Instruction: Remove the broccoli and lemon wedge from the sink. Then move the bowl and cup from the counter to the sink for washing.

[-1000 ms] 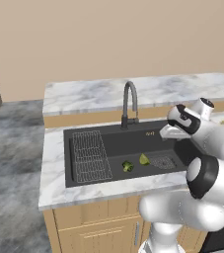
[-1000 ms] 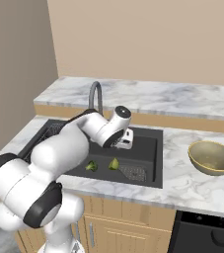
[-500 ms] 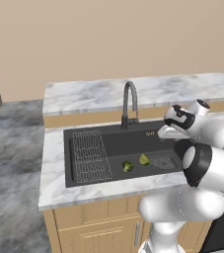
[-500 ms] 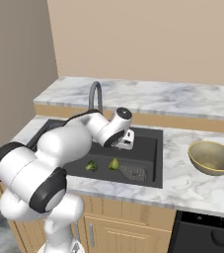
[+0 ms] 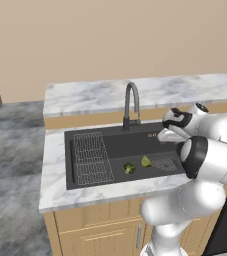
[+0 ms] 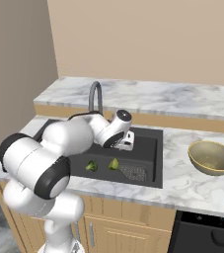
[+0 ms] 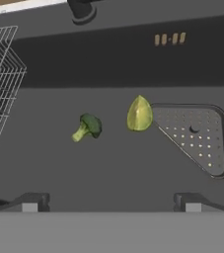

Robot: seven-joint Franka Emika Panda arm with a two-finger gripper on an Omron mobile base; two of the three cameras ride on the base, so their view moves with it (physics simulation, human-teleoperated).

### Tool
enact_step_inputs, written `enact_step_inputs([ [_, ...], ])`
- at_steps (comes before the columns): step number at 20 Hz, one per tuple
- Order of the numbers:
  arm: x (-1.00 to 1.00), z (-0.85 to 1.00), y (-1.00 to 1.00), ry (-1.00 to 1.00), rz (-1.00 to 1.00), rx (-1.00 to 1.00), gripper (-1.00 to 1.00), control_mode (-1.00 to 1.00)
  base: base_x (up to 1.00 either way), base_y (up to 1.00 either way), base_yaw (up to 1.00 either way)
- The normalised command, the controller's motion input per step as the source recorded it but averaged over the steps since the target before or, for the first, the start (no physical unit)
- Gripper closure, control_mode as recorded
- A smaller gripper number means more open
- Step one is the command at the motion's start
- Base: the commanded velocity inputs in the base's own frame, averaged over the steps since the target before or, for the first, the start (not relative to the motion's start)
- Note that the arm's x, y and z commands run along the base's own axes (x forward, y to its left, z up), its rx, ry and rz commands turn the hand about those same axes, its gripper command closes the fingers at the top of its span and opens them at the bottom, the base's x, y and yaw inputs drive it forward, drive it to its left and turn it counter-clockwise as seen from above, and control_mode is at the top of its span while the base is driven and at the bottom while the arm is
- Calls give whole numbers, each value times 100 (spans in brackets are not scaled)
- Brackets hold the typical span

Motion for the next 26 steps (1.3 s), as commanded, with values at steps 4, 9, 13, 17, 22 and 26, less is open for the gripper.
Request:
enact_step_inputs([
  [4,14,-17,-1,0,0,-2,-100,-100,0,0,0],
  [9,9,-17,0,0,0,-1,-100,-100,0,0,0],
  [13,6,-16,0,0,0,0,-100,-100,0,0,0],
  [17,5,-16,0,0,0,0,-100,-100,0,0,0],
  [22,7,-14,0,0,0,0,-100,-100,0,0,0],
  [26,12,-14,0,0,0,0,-100,-100,0,0,0],
])
